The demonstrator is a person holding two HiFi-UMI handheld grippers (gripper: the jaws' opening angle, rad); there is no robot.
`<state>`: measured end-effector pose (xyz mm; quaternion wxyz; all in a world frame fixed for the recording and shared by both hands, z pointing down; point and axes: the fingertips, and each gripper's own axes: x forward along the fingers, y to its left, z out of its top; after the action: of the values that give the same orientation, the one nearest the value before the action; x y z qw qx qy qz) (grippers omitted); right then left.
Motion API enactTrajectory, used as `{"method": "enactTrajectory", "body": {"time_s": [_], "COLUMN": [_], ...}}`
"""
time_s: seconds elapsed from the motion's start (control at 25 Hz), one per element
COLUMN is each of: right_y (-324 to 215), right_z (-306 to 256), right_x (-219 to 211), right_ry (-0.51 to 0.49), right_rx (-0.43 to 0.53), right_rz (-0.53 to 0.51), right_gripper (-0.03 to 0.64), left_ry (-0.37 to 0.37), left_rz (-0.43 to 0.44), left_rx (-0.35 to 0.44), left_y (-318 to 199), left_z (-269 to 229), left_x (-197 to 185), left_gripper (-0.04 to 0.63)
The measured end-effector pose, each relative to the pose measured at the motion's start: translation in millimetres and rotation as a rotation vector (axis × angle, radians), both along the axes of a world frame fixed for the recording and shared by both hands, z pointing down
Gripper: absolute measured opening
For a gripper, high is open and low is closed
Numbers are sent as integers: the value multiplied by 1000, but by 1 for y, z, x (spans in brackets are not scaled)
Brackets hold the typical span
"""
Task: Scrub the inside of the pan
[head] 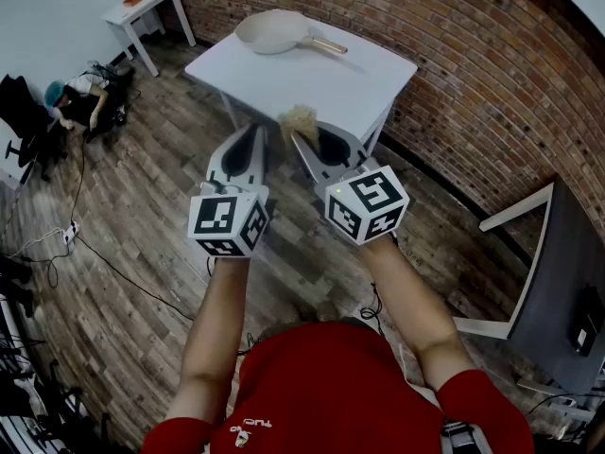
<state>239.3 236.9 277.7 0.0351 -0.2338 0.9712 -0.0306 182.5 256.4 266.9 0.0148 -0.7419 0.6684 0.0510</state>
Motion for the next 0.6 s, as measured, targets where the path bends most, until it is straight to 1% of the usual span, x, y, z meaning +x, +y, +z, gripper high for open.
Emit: {"method": "enactTrajectory", "body": {"time_s": [0.28,0.6], "right_y": [0,2], "right_z": [-1,2], "right_x": [-2,-14], "right_ry": [6,4], "right_rx": [1,-2], "right_rz": [7,-2], "right_gripper": [86,86], "left_ry": [2,16], "left_rz": [0,-8], "left_rx": [-5,-7], "left_y": [2,4], "left_z": [1,5], "left_x": [-3,-17], "left_gripper": [12,12]}}
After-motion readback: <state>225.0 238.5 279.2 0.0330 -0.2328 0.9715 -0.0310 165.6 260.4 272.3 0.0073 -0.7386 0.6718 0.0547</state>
